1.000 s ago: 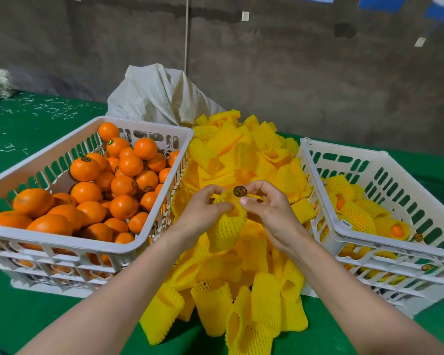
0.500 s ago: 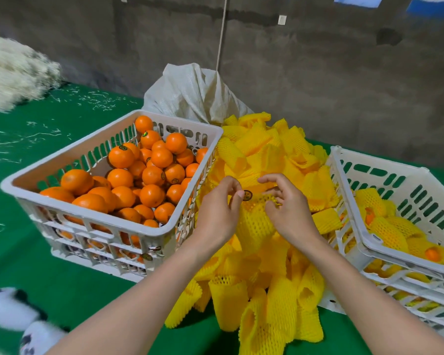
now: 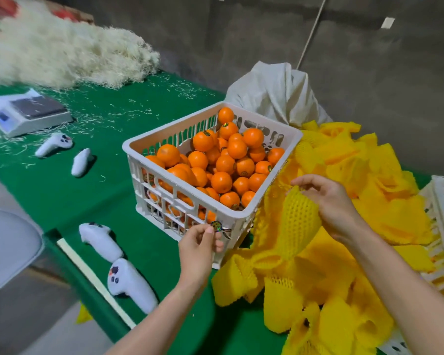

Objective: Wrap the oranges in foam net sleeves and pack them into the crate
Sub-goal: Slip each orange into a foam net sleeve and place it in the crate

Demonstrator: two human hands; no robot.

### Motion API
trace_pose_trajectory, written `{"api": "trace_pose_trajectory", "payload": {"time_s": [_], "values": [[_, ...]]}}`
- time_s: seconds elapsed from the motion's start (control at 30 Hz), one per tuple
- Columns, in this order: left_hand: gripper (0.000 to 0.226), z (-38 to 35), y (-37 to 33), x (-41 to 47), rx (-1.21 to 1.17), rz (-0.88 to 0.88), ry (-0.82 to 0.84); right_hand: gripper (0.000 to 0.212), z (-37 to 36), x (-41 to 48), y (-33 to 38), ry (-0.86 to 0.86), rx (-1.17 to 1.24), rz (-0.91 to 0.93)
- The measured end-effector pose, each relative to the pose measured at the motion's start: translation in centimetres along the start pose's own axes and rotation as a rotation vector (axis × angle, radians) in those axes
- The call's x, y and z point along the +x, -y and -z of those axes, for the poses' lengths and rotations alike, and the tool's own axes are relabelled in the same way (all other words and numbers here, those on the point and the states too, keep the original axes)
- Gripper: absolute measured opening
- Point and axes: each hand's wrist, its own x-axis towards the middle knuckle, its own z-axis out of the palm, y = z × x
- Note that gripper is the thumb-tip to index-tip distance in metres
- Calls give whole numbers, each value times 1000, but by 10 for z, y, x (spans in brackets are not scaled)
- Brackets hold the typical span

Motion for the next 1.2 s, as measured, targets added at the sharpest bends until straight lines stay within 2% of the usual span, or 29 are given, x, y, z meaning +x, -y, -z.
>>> {"api": "trace_pose_trajectory", "payload": {"time_s": [0.17, 0.4, 0.6, 0.67, 0.73, 0.83, 0.97, 1.07, 1.13, 1.2], "values": [[16, 0, 2, 12, 30, 8, -10, 36, -16, -7, 9, 67, -54, 54], [7, -6, 8, 11, 218, -98, -107, 37, -7, -12, 2, 13, -60, 14], [29, -5, -1, 4, 308, -192, -133, 36, -3, -15, 1, 17, -69, 30], [29, -11, -12, -7, 232, -297, -96, 36, -2, -17, 3, 24, -59, 38], [20, -19, -29, -21, 163, -481, -37, 36, 0, -19, 5, 17, -44, 46], [9, -38, -57, -37, 146, -689, 135, 34, 2, -23, 6, -28, -1, 77], [39, -71, -81, -41, 415, -502, 499, 35, 10, -29, 7, -82, -47, 158], [12, -91, -88, -31, 536, -522, 518, 36, 20, -35, 8, -136, -63, 162], [13, -101, -92, -20, 567, -570, 489, 23, 27, -40, 10, -151, -58, 183], [18, -109, -98, -10, 616, -594, 513, 17, 32, -45, 12, -152, -176, 243]]}}
